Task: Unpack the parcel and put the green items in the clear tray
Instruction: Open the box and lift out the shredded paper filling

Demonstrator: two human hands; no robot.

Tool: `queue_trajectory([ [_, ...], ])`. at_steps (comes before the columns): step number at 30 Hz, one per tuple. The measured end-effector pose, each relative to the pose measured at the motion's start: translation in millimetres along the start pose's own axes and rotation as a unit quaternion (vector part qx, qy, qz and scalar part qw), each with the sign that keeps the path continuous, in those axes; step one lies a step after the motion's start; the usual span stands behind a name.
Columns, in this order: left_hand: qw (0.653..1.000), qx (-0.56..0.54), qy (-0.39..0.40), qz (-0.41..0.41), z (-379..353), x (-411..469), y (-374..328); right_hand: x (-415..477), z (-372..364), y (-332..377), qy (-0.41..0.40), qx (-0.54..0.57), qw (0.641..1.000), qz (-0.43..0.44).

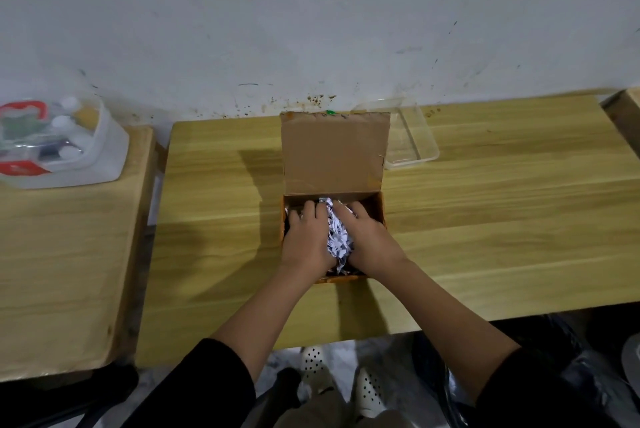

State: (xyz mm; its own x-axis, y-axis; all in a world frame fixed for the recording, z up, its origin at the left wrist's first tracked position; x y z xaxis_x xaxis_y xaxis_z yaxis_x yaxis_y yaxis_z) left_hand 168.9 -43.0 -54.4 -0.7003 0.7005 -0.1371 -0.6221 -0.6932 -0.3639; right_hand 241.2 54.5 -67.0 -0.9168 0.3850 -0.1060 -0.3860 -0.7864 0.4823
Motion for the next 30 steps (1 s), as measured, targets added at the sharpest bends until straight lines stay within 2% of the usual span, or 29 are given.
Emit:
queue_trajectory([
  [5,0.999,-0.039,0.002,0.019,4,3,4,0,3,3,-0.023,0.026,0.999,0.005],
  [10,0.998,-0.052,0.01,0.031,6,4,8,1,13,6,-0.009,0.022,1.0,0.012],
  [21,0.998,-0.042,0.015,-0.041,46,21,12,14,53,31,-0.014,0.027,0.999,0.017],
  [26,0.997,-0.033,0.017,-0.073,76,39,-22,19,88,20,-0.054,0.043,0.997,0.029],
  [30,0.99,-0.06,-0.006,-0.129,86,56,-78,9,138,-12,-0.099,0.058,0.993,-0.001],
])
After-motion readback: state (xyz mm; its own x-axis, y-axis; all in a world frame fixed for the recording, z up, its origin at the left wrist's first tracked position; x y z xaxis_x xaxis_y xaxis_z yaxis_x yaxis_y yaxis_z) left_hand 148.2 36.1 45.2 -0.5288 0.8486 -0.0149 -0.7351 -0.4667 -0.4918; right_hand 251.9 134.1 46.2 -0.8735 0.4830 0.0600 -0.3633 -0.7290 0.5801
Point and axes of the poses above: each hand's wrist, its own x-axis towards the middle knuckle, its own z-axis out of the back of the hand, y = z × x, the point moved 1 cm from there along x, towards the middle knuckle, and after that the axes turned 7 degrees about -y, right-handed, at the moved point
